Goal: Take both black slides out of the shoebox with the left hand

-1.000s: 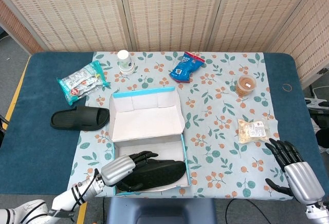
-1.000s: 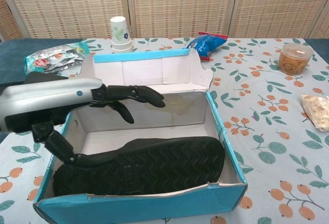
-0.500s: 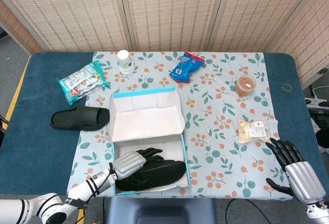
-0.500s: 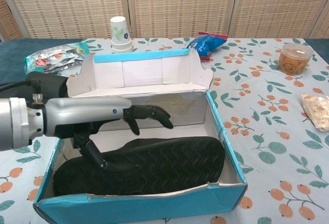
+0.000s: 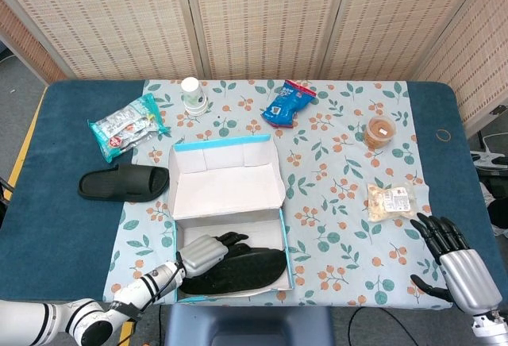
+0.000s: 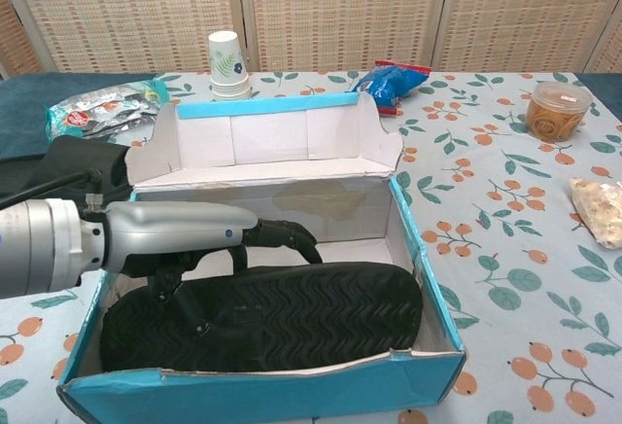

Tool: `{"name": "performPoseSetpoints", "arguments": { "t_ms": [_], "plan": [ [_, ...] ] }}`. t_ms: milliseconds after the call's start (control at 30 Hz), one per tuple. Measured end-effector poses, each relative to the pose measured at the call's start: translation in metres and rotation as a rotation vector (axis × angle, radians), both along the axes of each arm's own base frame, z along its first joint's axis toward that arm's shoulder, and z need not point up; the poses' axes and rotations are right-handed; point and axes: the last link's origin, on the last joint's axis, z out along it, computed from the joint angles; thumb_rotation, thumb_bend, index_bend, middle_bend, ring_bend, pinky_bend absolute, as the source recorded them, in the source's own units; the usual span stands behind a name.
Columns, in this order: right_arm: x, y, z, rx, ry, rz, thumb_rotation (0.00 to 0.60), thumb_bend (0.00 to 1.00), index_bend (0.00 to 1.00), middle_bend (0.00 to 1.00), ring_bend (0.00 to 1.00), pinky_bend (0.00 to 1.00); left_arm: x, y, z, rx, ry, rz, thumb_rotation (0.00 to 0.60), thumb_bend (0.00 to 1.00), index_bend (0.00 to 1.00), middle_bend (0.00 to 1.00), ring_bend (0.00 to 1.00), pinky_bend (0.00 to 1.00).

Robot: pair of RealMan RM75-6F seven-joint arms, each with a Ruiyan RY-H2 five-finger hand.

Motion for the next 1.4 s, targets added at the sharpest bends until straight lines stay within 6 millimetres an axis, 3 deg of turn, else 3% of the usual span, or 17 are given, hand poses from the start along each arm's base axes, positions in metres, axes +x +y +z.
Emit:
{"name": "performPoseSetpoints", "arguments": {
  "t_ms": [267,433,533,700,800,867,1200,1400],
  "plan": [
    [0.0,0.0,0.0,-0.003,0.0,0.001,0.6,0.1,0.0,0.0,0.0,0.0,0.0,0.004,0.005,0.002,0.005,0.019,0.6,0.36,0.01,0.0,0.02,0.36],
    [0.0,0.001,0.002,-0.007,0.0,-0.001,0.6,0.1,0.0,0.0,0.0,0.0,-0.005,0.006,0.003,-0.028,0.07,0.034,0.6,0.36,0.01,0.0,0.05,0.37],
    [0.0,0.0,0.002,-0.01,-0.001,-0.003,0.6,0.1,0.0,0.0,0.0,0.0,-0.006,0.007,0.003,-0.036,0.111,0.028,0.6,0.37,0.11,0.03,0.09,0.39],
    [-0.001,0.0,0.003,-0.016,-0.003,-0.005,0.6,0.1,0.0,0.0,0.0,0.0,-0.004,0.007,0.003,-0.05,0.153,0.021,0.6,0.39,0.43,0.29,0.24,0.42],
    [-0.001,0.001,0.004,-0.017,-0.004,-0.004,0.6,0.1,0.0,0.0,0.0,0.0,-0.002,0.006,0.003,-0.076,0.171,0.018,0.6,0.44,0.62,0.47,0.38,0.47],
    [-0.001,0.001,0.005,-0.02,-0.004,-0.004,0.6,0.1,0.0,0.0,0.0,0.0,-0.001,0.006,0.003,-0.086,0.182,0.014,0.6,0.49,0.69,0.55,0.42,0.5],
    [-0.002,0.001,0.006,-0.025,-0.01,-0.007,0.6,0.1,0.0,0.0,0.0,0.0,0.004,0.007,0.006,-0.039,0.136,0.015,0.6,0.66,0.94,0.78,0.6,0.66],
    [-0.002,0.001,0.007,-0.026,-0.011,-0.009,0.6,0.1,0.0,0.0,0.0,0.0,0.007,0.007,0.006,-0.008,0.096,0.021,0.6,0.68,0.98,0.82,0.63,0.69]
  ]
}}
